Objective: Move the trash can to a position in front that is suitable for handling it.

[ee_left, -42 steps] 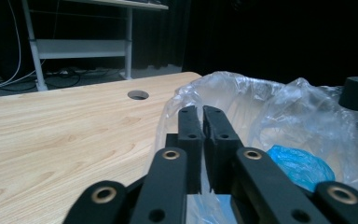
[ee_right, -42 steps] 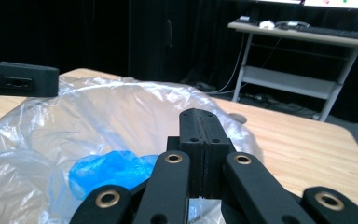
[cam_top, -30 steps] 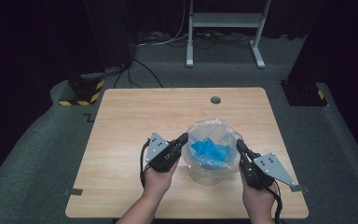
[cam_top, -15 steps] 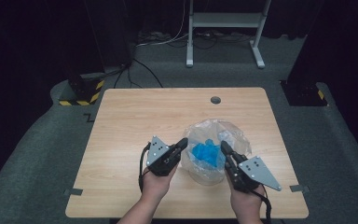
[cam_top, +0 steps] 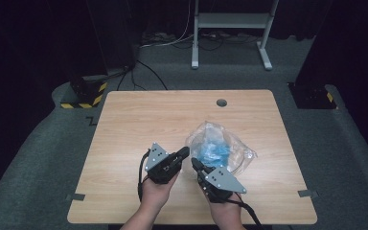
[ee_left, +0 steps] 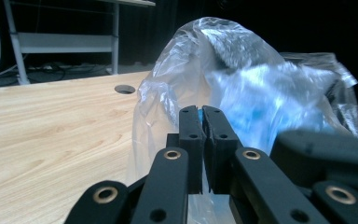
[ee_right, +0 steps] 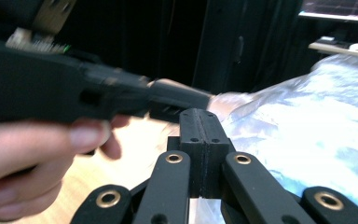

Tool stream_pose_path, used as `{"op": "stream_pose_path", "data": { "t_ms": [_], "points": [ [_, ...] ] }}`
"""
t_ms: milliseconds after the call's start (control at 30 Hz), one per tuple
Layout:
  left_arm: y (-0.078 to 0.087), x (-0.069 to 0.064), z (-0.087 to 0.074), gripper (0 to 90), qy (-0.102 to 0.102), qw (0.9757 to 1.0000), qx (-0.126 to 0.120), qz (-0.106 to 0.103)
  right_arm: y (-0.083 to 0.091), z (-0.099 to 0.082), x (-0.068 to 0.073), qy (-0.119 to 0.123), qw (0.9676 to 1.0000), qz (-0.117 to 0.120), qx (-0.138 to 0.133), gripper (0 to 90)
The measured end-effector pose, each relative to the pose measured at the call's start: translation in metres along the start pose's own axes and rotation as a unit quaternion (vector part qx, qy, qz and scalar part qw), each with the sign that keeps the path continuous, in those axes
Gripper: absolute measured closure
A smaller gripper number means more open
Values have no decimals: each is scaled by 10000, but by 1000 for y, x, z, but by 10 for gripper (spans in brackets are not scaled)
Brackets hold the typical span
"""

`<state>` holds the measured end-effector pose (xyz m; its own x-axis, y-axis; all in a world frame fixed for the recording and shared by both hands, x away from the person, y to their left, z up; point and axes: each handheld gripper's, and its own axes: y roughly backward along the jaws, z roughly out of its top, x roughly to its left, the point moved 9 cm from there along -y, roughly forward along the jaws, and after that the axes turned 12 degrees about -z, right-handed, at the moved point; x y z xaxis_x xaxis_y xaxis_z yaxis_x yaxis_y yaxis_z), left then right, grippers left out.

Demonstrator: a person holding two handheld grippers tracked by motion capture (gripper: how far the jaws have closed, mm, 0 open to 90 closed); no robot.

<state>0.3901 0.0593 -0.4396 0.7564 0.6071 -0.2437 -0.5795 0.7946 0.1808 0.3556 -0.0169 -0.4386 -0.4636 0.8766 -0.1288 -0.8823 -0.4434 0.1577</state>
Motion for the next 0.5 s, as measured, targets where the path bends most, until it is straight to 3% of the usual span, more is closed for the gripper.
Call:
{"op": "stream_pose_path", "data": {
  "t_ms": [100, 200, 367, 500],
  "points": [
    [-1, -1, 0, 838, 69, 9999, 11, -86, -1, -5, 7, 49, 9999, 83, 75, 900],
    [-3, -2, 1, 745, 157, 9998, -15, -156, -2, -9, 9, 86, 9999, 83, 116, 900],
    [-6, 2, 4, 461, 378, 9991, -42, -196, -3, -14, 7, 153, 9998, 83, 133, 900],
    [-10, 7, -2, 419, 513, 9985, 142, -159, -2, -15, 8, 189, 9997, 115, 138, 899]
  ]
}}
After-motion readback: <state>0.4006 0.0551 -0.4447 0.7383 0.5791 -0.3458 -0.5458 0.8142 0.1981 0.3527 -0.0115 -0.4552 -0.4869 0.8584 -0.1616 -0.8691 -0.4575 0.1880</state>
